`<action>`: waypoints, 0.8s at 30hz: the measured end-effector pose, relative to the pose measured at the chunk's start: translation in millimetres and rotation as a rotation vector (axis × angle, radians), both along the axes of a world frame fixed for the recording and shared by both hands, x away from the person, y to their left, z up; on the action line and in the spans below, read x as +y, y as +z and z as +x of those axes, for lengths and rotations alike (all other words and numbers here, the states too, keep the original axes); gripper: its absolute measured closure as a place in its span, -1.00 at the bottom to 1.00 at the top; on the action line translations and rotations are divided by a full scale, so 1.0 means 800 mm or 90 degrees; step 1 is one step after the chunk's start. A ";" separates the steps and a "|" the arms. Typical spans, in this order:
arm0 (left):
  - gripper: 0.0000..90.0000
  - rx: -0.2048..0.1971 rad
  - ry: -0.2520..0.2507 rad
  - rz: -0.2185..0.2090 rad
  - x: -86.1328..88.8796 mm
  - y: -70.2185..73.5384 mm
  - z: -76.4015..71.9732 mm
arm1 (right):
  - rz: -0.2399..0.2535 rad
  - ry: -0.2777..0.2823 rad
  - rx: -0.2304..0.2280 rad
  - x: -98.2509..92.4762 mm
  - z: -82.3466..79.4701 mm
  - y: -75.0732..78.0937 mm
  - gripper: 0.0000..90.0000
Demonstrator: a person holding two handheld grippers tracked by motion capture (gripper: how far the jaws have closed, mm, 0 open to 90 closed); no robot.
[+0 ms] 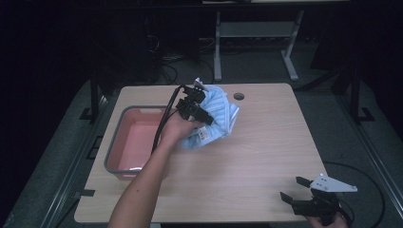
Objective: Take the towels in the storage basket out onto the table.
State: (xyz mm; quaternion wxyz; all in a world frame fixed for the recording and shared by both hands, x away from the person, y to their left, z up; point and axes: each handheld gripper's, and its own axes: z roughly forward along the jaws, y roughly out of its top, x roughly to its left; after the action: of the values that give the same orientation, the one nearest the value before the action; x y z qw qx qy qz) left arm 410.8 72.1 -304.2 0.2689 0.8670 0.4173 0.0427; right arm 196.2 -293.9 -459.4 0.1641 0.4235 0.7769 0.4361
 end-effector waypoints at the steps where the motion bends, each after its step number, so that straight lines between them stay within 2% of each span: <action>1: 0.31 0.000 -0.002 -0.001 -0.002 -0.001 0.000 | 0.000 0.000 0.000 0.000 0.000 0.000 -0.67; 10: 0.30 0.009 -0.015 -0.006 -0.025 -0.012 0.004 | 0.002 0.000 0.000 0.000 0.000 0.000 -0.67; 18: 0.30 0.019 -0.031 0.002 -0.043 -0.024 0.007 | 0.003 0.002 -0.001 -0.001 0.000 0.000 -0.67; 24: 0.30 0.022 -0.031 0.000 -0.053 -0.031 0.009 | 0.005 0.001 -0.001 -0.001 0.000 0.000 -0.67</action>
State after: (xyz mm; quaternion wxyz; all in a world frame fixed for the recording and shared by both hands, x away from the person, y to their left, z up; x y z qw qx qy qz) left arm 417.8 30.0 -329.3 0.2623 0.8776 0.4008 0.0208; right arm 196.3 -294.4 -459.4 0.1629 0.4229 0.7754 0.4397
